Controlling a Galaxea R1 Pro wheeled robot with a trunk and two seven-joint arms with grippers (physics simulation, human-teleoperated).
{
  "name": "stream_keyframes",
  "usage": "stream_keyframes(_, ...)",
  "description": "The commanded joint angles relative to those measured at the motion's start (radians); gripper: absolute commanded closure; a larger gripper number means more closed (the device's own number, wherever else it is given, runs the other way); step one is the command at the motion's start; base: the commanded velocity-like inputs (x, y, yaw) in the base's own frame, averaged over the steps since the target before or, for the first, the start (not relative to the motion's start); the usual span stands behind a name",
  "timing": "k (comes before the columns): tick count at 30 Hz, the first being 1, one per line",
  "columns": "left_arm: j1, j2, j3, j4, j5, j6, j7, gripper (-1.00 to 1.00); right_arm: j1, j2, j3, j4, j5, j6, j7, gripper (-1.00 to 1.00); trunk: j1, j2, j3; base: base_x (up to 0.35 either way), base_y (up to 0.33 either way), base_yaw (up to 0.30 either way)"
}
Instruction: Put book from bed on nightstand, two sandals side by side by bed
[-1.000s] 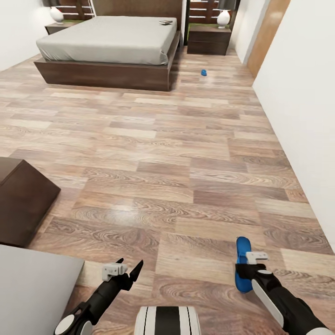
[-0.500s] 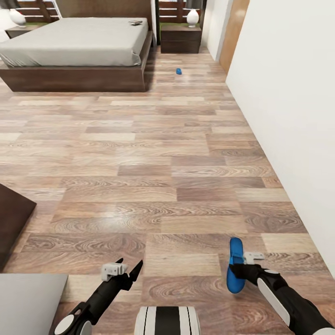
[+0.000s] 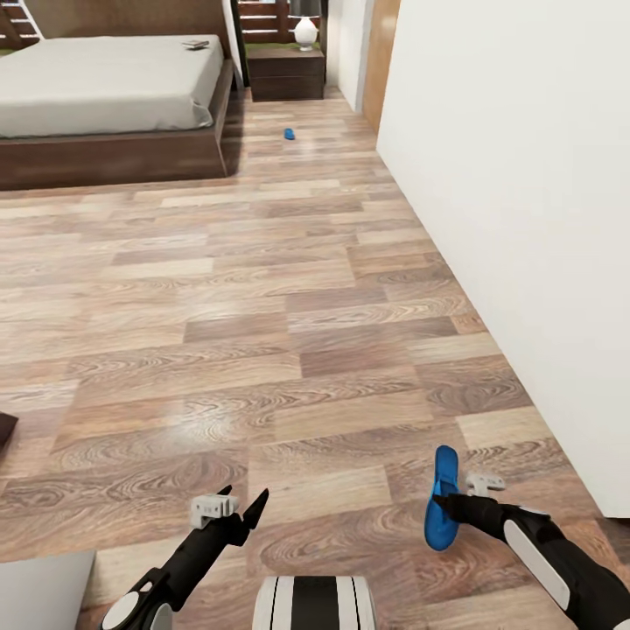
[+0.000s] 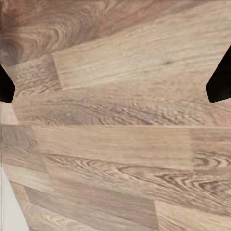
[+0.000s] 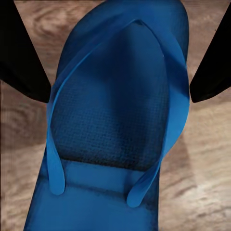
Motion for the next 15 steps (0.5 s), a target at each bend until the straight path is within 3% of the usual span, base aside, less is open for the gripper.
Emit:
stream_keyframes(1, 0.000, -0.001, 0.003, 0.000, 0.011, 0.010, -0.007, -1.00, -0.001, -0.001, 0.003, 0.000, -0.005, 0.003, 0.001, 1.00, 0.000, 0.000, -0.001, 0.000, 0.000, -0.287)
stream_keyframes(8, 0.000, 0.002, 0.007, 0.000, 0.010, 0.022, -0.007, -1.00, -0.002, -0.002, 0.003, 0.000, -0.005, 0.001, 0.001, 1.00, 0.000, 0.000, -0.001, 0.000, 0.000, -0.259)
stream_keyframes(15, -0.002, 0.004, 0.010, -0.001, 0.003, 0.089, -0.001, -1.00, -0.002, 0.006, 0.004, 0.001, 0.000, -0.006, -0.004, 1.00, 0.000, 0.000, -0.001, 0.000, 0.000, -0.061)
